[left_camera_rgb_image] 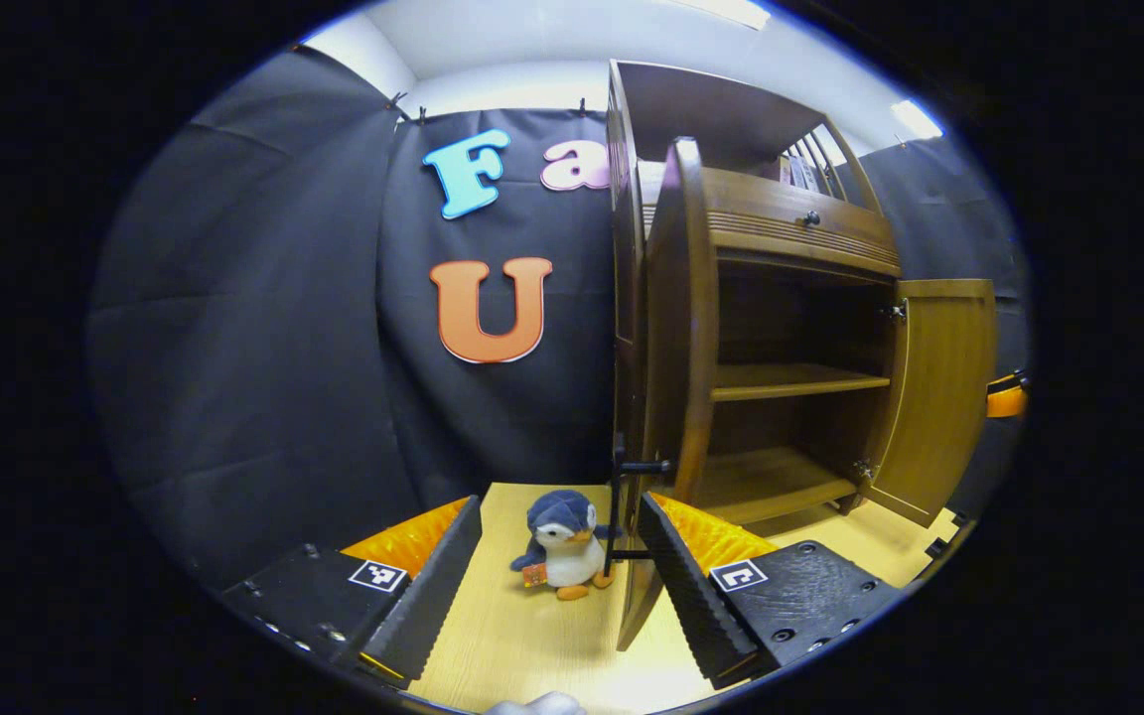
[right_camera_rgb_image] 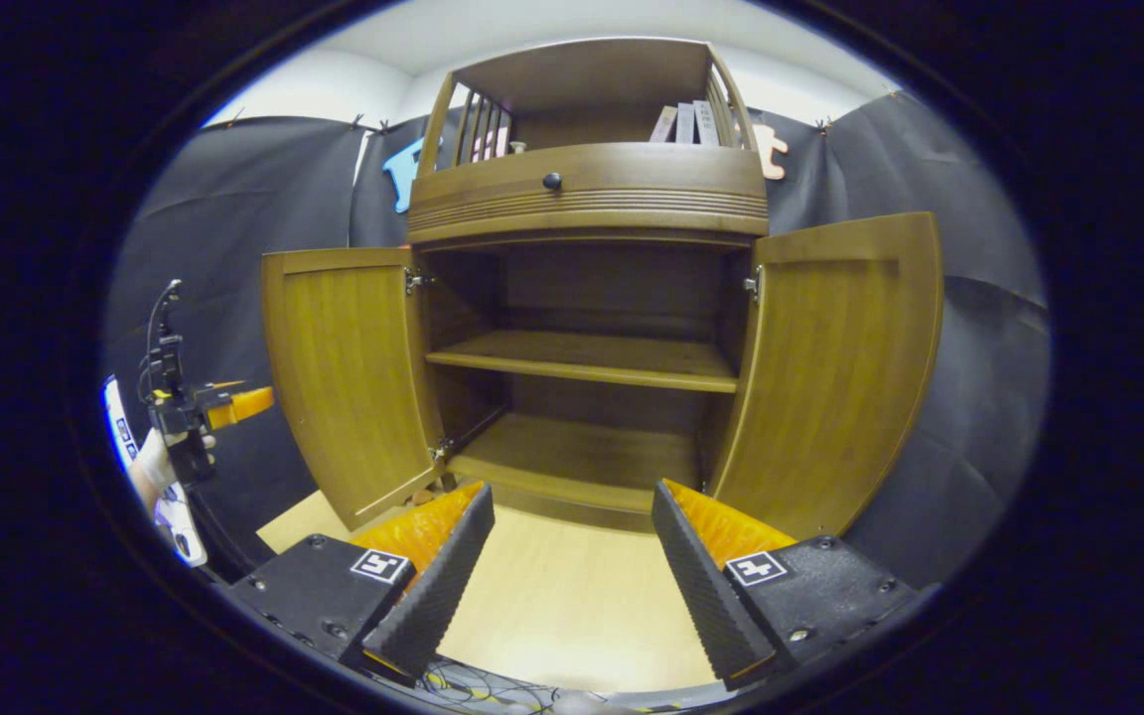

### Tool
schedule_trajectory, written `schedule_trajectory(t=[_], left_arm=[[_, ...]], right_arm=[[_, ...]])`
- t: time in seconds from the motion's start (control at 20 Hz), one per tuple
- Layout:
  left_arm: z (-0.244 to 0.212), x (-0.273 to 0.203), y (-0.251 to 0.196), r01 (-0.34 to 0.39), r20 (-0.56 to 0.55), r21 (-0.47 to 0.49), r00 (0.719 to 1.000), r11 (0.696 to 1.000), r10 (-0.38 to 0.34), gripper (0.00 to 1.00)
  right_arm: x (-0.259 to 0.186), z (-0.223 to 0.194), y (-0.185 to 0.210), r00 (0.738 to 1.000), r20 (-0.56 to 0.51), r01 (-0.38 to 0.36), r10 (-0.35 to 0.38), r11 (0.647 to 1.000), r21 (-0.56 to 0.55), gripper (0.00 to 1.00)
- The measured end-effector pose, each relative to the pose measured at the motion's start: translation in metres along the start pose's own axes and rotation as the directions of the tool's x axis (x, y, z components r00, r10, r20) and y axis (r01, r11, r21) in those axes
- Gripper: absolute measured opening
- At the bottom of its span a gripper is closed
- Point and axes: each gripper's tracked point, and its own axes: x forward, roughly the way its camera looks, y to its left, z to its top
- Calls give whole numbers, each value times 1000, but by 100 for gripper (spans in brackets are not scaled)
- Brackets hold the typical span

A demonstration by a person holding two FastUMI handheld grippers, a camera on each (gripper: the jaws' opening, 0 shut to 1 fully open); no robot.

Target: Open the right door of the double-door shoe cabinet with the right hand, and open the left door with the left hand.

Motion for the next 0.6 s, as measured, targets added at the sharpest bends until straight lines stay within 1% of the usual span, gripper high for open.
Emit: schedule_trajectory(t=[0.1, 0.25, 0.3, 0.35, 0.4, 0.55, 0.6], left_arm=[[13, -9, -14, -45, -14, 50, 999, 998, 46, 95], [38, -16, -54, -55, -16, 114, 998, 992, 57, 94], [43, -18, -68, -59, -13, 122, 998, 991, 61, 95], [48, -19, -85, -57, -3, 117, 998, 992, 57, 100], [52, -19, -104, -49, 5, 107, 999, 993, 49, 96], [58, -19, -154, -25, 30, 115, 999, 993, 21, 96], [56, -18, -171, -4, 28, 111, 1000, 994, 1, 100]], right_arm=[[2, 6, -4, 1000, 15, 9, -9, 1000, 4, 100], [3, 16, -13, 999, 42, 25, -27, 999, 27, 100], [2, 19, -15, 998, 49, 31, -33, 999, 34, 100], [2, 22, -18, 998, 57, 39, -41, 998, 39, 100], [0, 24, -22, 997, 64, 46, -48, 998, 43, 100], [-4, 25, -32, 994, 74, 73, -77, 996, 53, 100], [-6, 25, -36, 993, 73, 84, -88, 995, 57, 100]])
